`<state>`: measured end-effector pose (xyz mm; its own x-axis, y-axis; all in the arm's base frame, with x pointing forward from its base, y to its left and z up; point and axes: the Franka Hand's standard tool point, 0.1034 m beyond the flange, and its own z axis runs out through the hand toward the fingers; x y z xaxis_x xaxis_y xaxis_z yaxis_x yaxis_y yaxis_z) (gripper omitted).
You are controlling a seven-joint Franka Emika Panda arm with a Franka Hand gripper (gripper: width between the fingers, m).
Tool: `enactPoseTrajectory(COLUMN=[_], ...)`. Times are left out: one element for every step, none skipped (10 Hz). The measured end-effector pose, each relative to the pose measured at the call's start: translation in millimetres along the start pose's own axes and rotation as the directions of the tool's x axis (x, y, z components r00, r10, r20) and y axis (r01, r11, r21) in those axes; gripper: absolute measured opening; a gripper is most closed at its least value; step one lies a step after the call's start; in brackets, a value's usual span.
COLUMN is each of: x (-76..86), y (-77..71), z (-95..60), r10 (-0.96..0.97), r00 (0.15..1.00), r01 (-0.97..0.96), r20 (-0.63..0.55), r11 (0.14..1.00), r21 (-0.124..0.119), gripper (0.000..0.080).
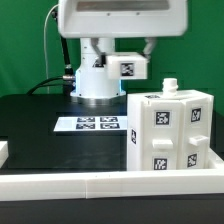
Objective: Assemble cabinet
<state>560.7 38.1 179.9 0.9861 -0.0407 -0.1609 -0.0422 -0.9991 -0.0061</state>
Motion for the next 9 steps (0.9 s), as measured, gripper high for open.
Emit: enactPoseTrajectory(x=[5.8, 4.7, 4.8, 4.7, 5.9, 16.2, 25.1, 31.3, 39.3], y=[-1.3, -0.6, -0.6, -1.6, -17.0, -28.0, -34.1, -41.7, -45.7], z=[1.5, 2.6, 3.4, 3.6, 2.2, -1.9, -4.2, -5.3, -1.0], r10=[-0.003, -0.002, -0.002, -0.002, 0.002, -0.005, -0.003, 0.011, 0.003], r00=[1.0, 1.0, 1.0, 1.0, 1.0, 1.0, 1.0, 1.0, 1.0], r01=[0.003, 0.002, 0.002, 0.002, -0.002, 0.005, 0.003, -0.011, -0.003], r20=[0.003, 0.005, 0.006, 0.006, 0.002, -0.01, -0.021, -0.028, -0.03], r11=[1.0, 1.0, 1.0, 1.0, 1.0, 1.0, 1.0, 1.0, 1.0], r21=[-0.002, -0.002, -0.002, -0.002, -0.001, 0.001, 0.001, 0.002, 0.0], gripper=[0.0563, 0.0563, 0.0563, 0.0563, 0.0563, 0.0563, 0.0563, 0.0563, 0.0563])
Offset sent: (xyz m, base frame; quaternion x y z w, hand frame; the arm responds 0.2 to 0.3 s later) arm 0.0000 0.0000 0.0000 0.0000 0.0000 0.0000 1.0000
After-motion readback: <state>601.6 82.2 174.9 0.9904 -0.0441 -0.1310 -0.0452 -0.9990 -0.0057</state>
